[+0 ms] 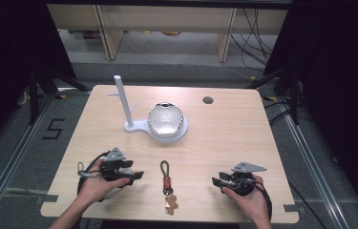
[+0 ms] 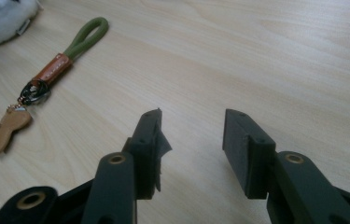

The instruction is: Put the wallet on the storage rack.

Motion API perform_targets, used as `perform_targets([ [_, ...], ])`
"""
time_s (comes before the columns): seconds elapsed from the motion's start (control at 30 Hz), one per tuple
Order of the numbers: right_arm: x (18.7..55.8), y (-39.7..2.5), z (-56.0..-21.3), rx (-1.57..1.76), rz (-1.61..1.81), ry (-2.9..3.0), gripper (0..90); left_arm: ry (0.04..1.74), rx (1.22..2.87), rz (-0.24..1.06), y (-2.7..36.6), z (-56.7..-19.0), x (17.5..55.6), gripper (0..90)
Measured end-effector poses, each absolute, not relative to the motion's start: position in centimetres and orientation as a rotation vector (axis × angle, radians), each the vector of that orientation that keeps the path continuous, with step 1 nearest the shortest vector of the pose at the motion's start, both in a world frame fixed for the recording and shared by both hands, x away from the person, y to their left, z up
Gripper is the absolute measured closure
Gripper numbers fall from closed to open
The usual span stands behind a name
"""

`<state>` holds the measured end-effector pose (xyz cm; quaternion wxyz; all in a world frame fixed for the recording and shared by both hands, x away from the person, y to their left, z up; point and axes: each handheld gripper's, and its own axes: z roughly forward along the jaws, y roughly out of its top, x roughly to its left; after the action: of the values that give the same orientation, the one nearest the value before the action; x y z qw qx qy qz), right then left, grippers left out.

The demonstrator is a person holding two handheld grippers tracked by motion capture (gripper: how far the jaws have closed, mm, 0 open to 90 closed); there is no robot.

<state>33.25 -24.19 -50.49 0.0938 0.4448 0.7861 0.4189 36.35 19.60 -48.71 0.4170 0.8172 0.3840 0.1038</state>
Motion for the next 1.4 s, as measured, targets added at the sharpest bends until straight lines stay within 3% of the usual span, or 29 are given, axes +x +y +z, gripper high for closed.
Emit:
perform_targets([
  [0.27,33.1,-24.3,-49.9,1.332,1.106,2.382,57.2,1.007,2.126,0.382,23.3,-46.2,36.9,35.7],
  [0.63,33.1,-24.0,-48.5,1.341,1.029,2.423,60.1,1.162,2.210,0.358,27.7,-45.2,37.7,39.5],
  [1.13,33.1,-24.0,-48.5,1.360,1.030,2.425,57.7,1.315,2.276,0.175,29.8,-48.0,39.1,38.3],
  [1.4,33.1,-23.8,-48.7,1.359,1.072,2.400,57.1,1.345,2.285,0.141,29.5,-48.2,39.3,41.4],
])
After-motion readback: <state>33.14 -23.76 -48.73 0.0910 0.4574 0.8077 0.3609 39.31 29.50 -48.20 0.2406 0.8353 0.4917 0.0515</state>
